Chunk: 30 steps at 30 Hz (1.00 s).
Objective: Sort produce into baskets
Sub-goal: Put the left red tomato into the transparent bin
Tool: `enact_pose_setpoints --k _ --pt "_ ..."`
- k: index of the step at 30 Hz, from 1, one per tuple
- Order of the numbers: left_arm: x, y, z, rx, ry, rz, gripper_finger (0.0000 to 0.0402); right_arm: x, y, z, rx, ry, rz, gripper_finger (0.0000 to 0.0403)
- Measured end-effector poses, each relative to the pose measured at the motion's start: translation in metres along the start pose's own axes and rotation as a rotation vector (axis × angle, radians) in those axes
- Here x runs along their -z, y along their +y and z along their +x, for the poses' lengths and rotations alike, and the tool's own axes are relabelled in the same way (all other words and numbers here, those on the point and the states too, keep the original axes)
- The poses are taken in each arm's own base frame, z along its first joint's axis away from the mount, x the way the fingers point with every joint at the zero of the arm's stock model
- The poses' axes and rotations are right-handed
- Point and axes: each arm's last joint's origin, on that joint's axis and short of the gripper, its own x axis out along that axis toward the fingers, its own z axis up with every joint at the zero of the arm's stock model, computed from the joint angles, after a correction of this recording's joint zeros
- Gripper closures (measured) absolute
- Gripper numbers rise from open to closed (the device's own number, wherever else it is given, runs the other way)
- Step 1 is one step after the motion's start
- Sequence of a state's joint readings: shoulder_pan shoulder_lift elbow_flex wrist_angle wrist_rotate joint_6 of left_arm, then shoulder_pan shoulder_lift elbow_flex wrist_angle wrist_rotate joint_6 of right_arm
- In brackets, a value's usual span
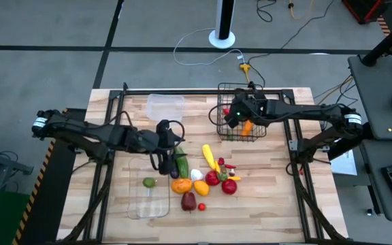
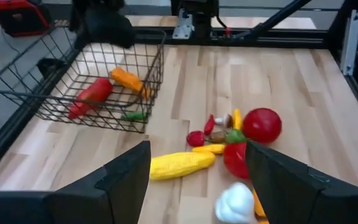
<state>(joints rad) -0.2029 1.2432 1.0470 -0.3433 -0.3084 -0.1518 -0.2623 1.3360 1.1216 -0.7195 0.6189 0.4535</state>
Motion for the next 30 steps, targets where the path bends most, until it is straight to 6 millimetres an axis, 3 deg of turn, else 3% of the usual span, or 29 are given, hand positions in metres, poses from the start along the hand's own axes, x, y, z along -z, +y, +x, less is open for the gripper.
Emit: enact_pose_setpoints --k 6,14,20,30 --pt "0.009 -0.007 -0.005 -0.067 0.061 -0.016 0.0158 -0.011 0.005 -0.016 -0.048 -0.047 -0.015 0.0205" --pt "0.017 -0.024 -0.012 -0.042 0.093 0.019 0.0158 -0.014 0.027 -0.055 -0.298 -0.079 -0.115 0.0211" --pt "0.022 -0.036 -0.018 -0.003 0.107 0.057 0.0158 0.000 0.051 -0.086 -0.538 -0.059 -0.259 0.0211" --pt "0.026 -0.051 -0.025 0.052 0.107 0.113 0.0158 0.028 0.077 -0.118 -0.651 -0.086 -0.417 0.0184"
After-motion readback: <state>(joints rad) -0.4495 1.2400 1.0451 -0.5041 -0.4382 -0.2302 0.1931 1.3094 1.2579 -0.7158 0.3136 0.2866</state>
